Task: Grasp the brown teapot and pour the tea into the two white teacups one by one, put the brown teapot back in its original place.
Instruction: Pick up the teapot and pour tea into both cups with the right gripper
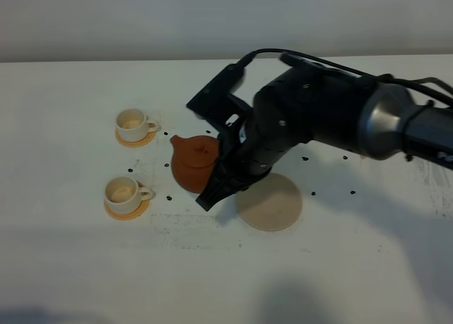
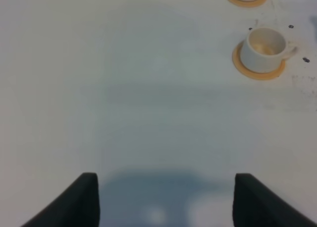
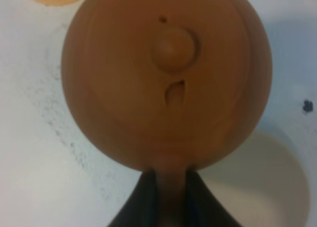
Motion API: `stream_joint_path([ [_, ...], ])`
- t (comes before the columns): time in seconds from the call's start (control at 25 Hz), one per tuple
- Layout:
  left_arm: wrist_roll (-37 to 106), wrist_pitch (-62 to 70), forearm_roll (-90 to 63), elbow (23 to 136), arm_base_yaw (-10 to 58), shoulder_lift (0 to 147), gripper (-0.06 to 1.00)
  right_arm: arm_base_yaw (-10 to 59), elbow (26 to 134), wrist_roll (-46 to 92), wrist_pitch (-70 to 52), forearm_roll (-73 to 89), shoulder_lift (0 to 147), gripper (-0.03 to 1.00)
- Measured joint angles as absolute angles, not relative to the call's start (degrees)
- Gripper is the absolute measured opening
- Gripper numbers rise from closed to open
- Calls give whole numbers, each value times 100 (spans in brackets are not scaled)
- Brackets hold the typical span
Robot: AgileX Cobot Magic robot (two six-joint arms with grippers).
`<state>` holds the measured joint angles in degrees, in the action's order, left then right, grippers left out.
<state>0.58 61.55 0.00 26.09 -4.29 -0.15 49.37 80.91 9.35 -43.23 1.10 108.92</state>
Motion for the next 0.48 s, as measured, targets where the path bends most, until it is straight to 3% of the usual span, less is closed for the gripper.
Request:
stream_joint_path([
  [0.48,58,6155,0,2609,-429,-15,55,5215,8461,1088,-4411,-137,11382,10],
])
